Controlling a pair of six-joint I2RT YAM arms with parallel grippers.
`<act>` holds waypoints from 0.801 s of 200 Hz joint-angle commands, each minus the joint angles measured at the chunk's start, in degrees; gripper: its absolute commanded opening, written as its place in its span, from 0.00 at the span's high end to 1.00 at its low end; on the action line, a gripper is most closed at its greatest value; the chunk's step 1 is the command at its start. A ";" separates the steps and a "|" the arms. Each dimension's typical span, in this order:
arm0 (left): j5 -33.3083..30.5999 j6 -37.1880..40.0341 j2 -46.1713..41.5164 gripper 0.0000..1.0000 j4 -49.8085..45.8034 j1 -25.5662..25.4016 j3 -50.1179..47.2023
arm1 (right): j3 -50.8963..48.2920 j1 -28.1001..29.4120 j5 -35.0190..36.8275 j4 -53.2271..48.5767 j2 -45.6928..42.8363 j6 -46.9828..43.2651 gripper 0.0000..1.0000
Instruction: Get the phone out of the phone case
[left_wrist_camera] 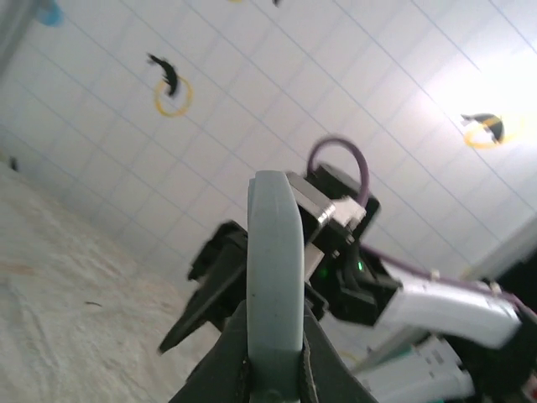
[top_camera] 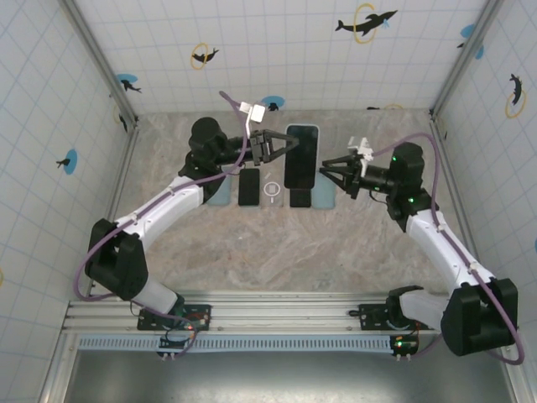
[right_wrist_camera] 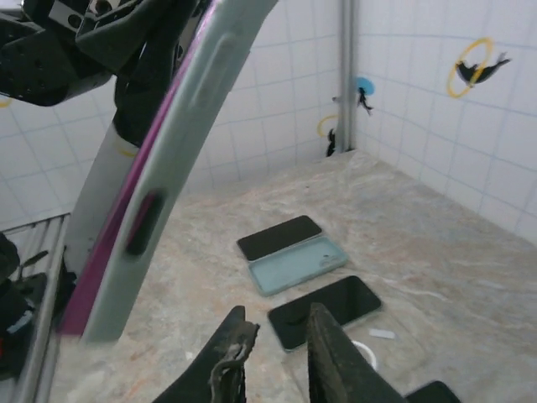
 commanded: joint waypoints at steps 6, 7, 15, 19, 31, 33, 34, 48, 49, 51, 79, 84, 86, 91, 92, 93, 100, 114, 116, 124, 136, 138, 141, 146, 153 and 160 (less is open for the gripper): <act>-12.59 -6.55 -3.46 1.00 4.01 0.35 -2.59 | -6.80 -0.92 0.01 26.72 -2.60 28.00 0.65; -12.79 -6.79 -3.48 1.00 4.10 0.35 -2.74 | -6.94 -0.87 0.05 27.00 -2.60 28.40 0.65; -14.63 -9.58 -3.70 1.00 5.30 0.22 -3.49 | -8.18 -0.77 0.70 29.06 -2.94 31.57 0.63; -15.64 -10.99 -3.86 1.00 6.10 0.17 -4.00 | -8.86 -0.56 1.49 29.91 -3.00 33.17 0.62; -17.44 -14.67 -4.10 1.00 9.54 -0.41 -5.50 | -10.71 0.10 3.41 33.73 -3.01 38.03 0.62; -17.69 -15.19 -4.14 1.00 9.96 -0.50 -5.67 | -11.13 0.28 3.59 34.59 -3.00 38.80 0.61; -17.89 -15.42 -4.13 1.00 10.14 -0.56 -5.77 | -11.30 0.35 3.72 35.20 -2.98 39.33 0.61; -19.12 -17.51 -4.27 1.00 12.00 -1.52 -6.35 | -12.91 1.48 5.78 39.73 -2.55 43.71 0.61; -19.17 -17.59 -4.24 1.00 12.13 -1.64 -6.38 | -12.98 1.60 5.87 39.97 -2.53 43.90 0.61; -19.15 -17.72 -4.22 1.00 12.17 -1.73 -6.40 | -13.12 1.76 6.01 40.43 -2.46 44.15 0.61; -19.92 -19.28 -4.12 1.00 13.68 -2.67 -6.67 | -13.40 3.42 7.06 40.82 -1.44 44.59 0.62; -19.94 -19.55 -4.12 1.00 13.99 -2.72 -6.67 | -13.33 3.51 7.02 40.91 -1.23 44.66 0.62; -19.98 -19.59 -4.16 1.00 14.23 -2.81 -6.69 | -13.32 3.60 7.02 40.91 -1.17 44.67 0.62; -19.91 -19.68 -4.04 1.00 14.68 -2.96 -6.79 | -13.34 3.69 6.97 40.95 -0.89 44.78 0.63; -19.92 -19.73 -4.03 1.00 14.75 -2.98 -6.82 | -13.33 3.68 6.99 40.93 -0.87 44.74 0.63; -19.93 -19.76 -4.03 1.00 14.78 -3.03 -6.83 | -13.32 3.71 6.96 40.92 -0.78 44.72 0.63; -19.92 -20.03 -4.03 1.00 15.05 -2.99 -6.84 | -13.31 3.65 7.06 40.83 -0.61 44.86 0.64; -19.50 -20.48 -3.87 1.00 16.05 -3.09 -6.82 | -13.41 3.66 7.36 40.98 -0.47 44.91 0.65; -19.43 -20.48 -3.86 1.00 16.02 -3.10 -6.73 | -13.41 3.66 7.41 40.95 -0.45 44.96 0.65; -19.21 -20.44 -3.87 1.00 15.98 -3.08 -6.70 | -13.45 3.45 7.59 40.91 -0.50 44.97 0.65; -18.94 -20.31 -4.02 1.00 15.92 -3.11 -6.92 | -13.53 3.12 7.81 41.87 -0.64 45.64 0.66; -18.92 -20.31 -3.96 1.00 15.88 -3.09 -6.97 | -13.57 3.02 7.85 42.19 -0.65 45.84 0.66; -18.88 -20.27 -4.01 1.00 15.88 -3.11 -7.06 | -13.63 2.97 7.83 42.71 -0.64 46.26 0.66; -18.96 -20.18 -4.05 1.00 15.94 -3.11 -7.22 | -13.67 2.80 7.85 43.48 -0.62 46.97 0.66; -18.97 -20.14 -4.13 1.00 16.00 -3.11 -7.43 | -13.77 2.73 7.88 44.63 -0.48 47.85 0.67; -18.97 -20.13 -4.12 1.00 16.08 -3.08 -7.41 | -13.84 2.69 7.74 45.65 -0.33 48.73 0.67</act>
